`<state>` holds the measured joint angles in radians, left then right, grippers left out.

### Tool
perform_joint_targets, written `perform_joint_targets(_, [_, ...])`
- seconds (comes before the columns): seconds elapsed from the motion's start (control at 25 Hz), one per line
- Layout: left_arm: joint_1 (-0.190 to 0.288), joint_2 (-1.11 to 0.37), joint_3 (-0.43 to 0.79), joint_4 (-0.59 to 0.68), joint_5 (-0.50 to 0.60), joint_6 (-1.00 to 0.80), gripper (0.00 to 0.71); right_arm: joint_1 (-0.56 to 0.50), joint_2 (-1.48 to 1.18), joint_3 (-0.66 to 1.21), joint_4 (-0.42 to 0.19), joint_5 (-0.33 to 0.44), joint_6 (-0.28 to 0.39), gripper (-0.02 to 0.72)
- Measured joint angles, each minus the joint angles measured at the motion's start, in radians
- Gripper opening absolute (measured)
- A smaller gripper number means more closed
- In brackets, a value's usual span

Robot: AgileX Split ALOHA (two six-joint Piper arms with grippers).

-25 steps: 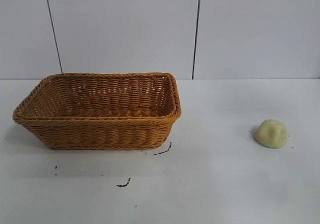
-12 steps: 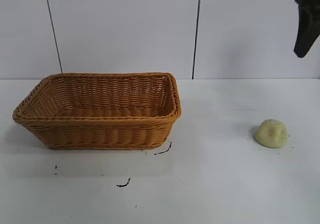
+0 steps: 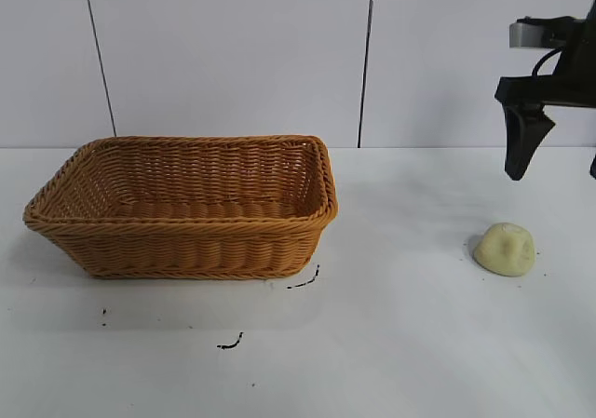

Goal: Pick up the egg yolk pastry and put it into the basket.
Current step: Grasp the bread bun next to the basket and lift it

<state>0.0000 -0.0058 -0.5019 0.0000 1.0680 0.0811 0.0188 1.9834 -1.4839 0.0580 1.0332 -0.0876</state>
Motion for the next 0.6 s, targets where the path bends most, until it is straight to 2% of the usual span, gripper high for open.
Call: perform_joint_targets(0.6, [0.000,0.000,0.000,0.000,0.000,0.000,0.697,0.022,0.187,-0.001,-0.011,-0.176,0.034,0.634])
